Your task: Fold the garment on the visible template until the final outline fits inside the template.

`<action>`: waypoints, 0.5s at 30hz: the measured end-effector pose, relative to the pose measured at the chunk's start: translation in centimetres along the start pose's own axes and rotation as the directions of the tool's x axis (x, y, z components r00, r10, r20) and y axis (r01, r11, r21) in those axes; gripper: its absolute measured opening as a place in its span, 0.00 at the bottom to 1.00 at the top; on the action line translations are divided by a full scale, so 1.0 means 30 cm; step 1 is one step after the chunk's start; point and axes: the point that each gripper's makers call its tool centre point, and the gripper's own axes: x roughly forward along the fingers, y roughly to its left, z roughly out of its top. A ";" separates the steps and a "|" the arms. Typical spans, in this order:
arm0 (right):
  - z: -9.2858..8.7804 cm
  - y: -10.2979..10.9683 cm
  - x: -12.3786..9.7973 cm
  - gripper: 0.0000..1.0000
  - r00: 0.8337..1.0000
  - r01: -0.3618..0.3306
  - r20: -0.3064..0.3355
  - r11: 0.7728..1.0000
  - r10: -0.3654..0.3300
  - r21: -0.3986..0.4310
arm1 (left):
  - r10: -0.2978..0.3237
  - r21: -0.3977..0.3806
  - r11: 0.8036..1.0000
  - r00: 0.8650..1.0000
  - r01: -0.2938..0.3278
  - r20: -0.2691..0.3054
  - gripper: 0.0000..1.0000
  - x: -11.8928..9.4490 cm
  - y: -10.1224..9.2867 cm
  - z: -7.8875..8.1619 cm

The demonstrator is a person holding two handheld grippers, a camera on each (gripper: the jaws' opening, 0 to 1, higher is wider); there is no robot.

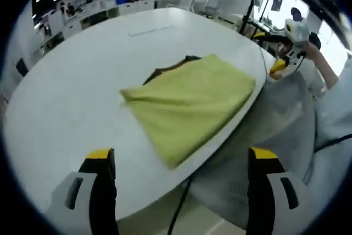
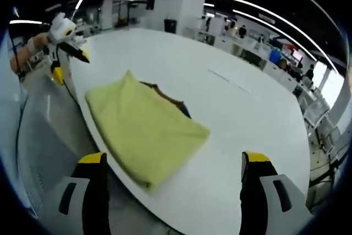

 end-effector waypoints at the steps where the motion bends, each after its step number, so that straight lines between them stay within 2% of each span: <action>1: -0.005 0.001 0.000 1.00 1.000 0.001 -0.001 1.000 -0.001 0.003 | -0.001 -0.004 1.000 1.000 0.001 0.002 0.95 0.000 -0.001 -0.001; 7: -0.031 0.020 0.003 1.00 1.000 -0.020 -0.024 1.000 0.020 0.003 | -0.006 -0.034 0.999 1.000 0.006 -0.005 0.93 0.006 -0.007 -0.018; 11: -0.049 0.032 0.008 1.00 0.999 -0.031 -0.032 0.999 0.032 0.016 | -0.032 -0.057 0.998 0.999 0.031 -0.021 0.81 0.015 -0.015 -0.040; 15: -0.070 0.059 0.013 0.95 0.997 -0.057 -0.052 0.998 0.058 0.035 | -0.042 -0.080 0.996 0.999 0.040 -0.030 0.77 0.031 -0.010 -0.061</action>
